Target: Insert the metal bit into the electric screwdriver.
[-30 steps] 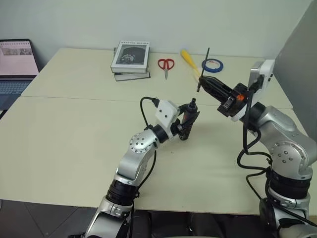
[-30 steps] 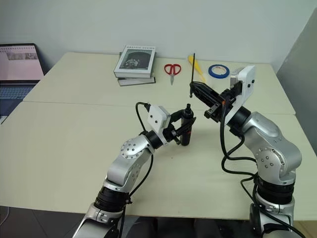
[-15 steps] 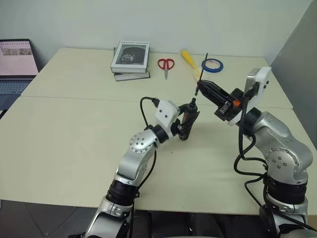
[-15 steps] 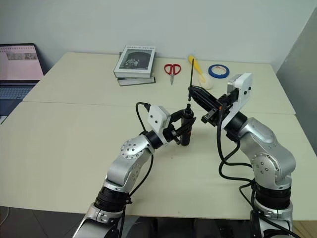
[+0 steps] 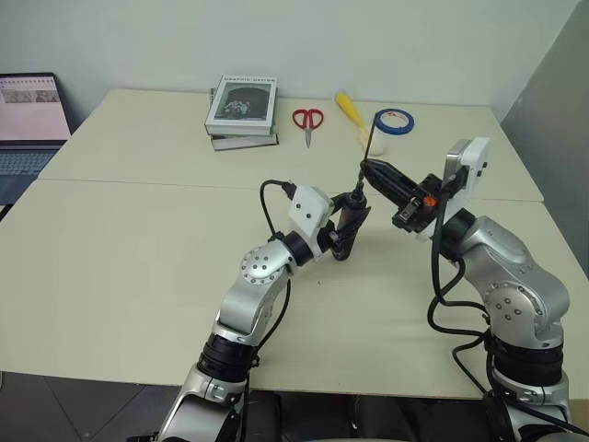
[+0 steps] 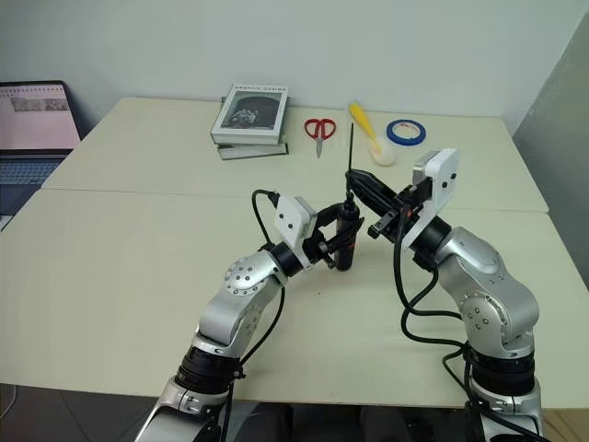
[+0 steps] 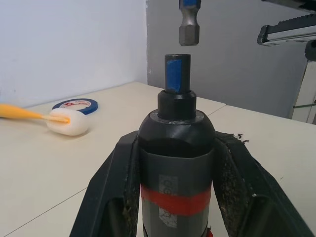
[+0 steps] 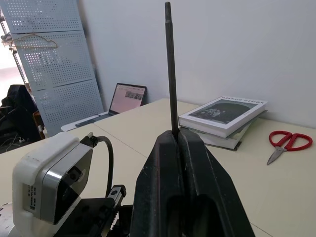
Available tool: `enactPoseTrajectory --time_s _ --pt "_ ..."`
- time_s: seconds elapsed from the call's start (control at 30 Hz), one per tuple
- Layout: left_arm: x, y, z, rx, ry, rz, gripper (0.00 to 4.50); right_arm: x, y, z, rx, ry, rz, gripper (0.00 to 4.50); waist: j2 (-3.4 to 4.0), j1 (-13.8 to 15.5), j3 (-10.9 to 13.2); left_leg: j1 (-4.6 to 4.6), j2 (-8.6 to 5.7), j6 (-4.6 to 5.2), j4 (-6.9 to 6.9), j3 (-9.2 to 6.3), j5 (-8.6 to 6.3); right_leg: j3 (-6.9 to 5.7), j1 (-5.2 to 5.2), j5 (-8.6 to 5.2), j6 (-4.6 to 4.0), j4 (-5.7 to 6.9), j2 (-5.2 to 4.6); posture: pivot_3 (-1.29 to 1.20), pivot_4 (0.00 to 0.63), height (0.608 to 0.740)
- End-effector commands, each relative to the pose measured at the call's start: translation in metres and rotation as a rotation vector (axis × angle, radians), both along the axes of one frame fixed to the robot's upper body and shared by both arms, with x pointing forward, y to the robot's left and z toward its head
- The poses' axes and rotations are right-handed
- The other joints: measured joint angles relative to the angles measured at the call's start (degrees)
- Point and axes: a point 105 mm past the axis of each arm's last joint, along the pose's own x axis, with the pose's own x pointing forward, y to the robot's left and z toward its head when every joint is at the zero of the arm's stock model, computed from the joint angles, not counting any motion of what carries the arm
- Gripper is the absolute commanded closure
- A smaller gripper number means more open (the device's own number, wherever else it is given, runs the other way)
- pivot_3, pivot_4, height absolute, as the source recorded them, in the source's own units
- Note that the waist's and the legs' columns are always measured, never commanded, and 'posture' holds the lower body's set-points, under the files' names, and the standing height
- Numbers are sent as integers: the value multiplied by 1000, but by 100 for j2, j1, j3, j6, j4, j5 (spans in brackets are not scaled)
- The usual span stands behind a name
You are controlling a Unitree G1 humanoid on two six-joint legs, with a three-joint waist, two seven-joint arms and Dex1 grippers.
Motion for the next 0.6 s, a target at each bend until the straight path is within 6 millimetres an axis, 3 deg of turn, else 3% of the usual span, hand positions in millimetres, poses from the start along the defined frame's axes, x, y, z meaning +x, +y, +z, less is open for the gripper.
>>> enactPoseTrajectory --time_s 0.03,0.6 --pt "-5 -3 8 -9 -36 -9 2842 -4 3 15 15 -57 -2 4500 0 1 0 0 0 0 0 0 0 0 0 0 0 0 0 0 150 740" --pt "-6 -3 8 -10 -37 -7 2842 0 0 5 11 -30 -20 4500 0 -1 0 0 0 0 -1 0 0 -1 0 -1 -1 -2 0 0 150 740"
